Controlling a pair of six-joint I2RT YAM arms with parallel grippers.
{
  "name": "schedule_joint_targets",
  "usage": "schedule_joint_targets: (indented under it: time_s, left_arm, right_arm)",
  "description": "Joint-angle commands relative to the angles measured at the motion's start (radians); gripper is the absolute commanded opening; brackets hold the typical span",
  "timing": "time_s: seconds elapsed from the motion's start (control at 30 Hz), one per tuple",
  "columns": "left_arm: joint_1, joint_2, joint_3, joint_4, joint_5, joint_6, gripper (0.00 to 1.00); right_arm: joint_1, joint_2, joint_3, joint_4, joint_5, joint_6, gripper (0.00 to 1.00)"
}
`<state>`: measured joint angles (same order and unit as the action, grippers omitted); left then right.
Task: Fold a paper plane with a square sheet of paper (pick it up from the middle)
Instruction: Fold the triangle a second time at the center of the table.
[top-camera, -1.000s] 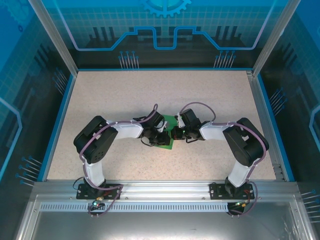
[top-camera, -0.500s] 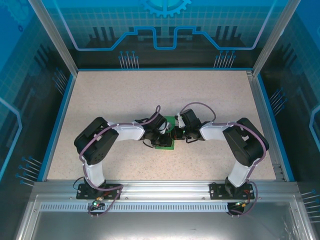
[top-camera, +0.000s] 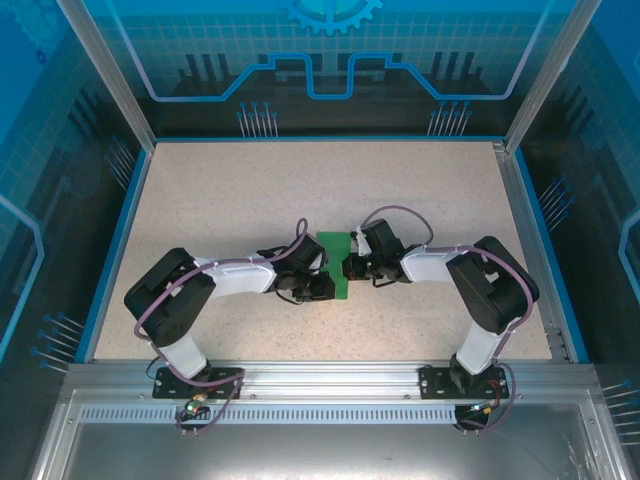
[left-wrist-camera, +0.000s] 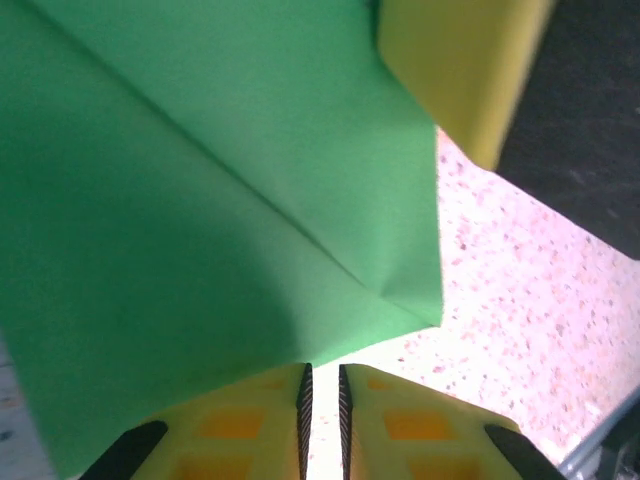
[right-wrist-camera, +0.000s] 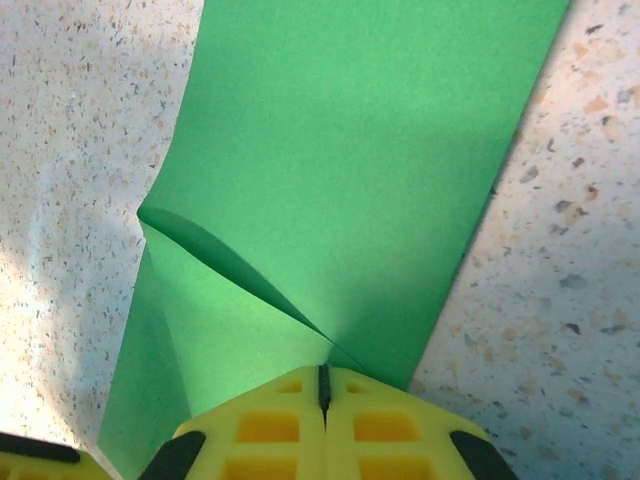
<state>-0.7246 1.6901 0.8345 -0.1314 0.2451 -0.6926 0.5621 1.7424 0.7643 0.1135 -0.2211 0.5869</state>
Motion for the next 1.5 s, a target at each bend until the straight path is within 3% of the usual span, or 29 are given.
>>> schedule_joint_targets:
  time_s: [0.0, 0.17, 0.47, 0.97, 1.13, 1.3, 1.47]
  left_arm:
    - [0.028, -0.032, -0.005, 0.033, -0.089, -0.053, 0.18]
    - [0.077, -0.007, 0.049, 0.072, -0.069, -0.047, 0.19]
    - [0.125, 0.109, 0.188, -0.005, -0.047, 0.043, 0.19]
    - [0.149, 0.230, 0.267, -0.082, -0.051, 0.132, 0.18]
    - [0.150, 0.259, 0.273, -0.093, -0.052, 0.145, 0.18]
    - [0.151, 0.290, 0.279, -0.100, -0.056, 0.157, 0.18]
    - [0.152, 0.317, 0.278, -0.093, -0.057, 0.165, 0.18]
  right_arm:
    - [-0.016, 0.027, -0.052, -0.130, 0.047, 0.005, 0.00]
    - [-0.014, 0.022, -0.059, -0.114, 0.040, 0.005, 0.00]
    - [-0.015, 0.016, -0.057, -0.106, 0.030, 0.002, 0.00]
    - [-0.012, -0.038, -0.039, -0.123, 0.016, -0.007, 0.00]
    - [-0.006, -0.101, -0.044, -0.143, 0.022, -0.009, 0.07]
    - [0.038, -0.211, -0.066, -0.173, 0.022, 0.018, 0.12]
    - [0.124, -0.269, -0.100, -0.140, -0.004, 0.081, 0.08]
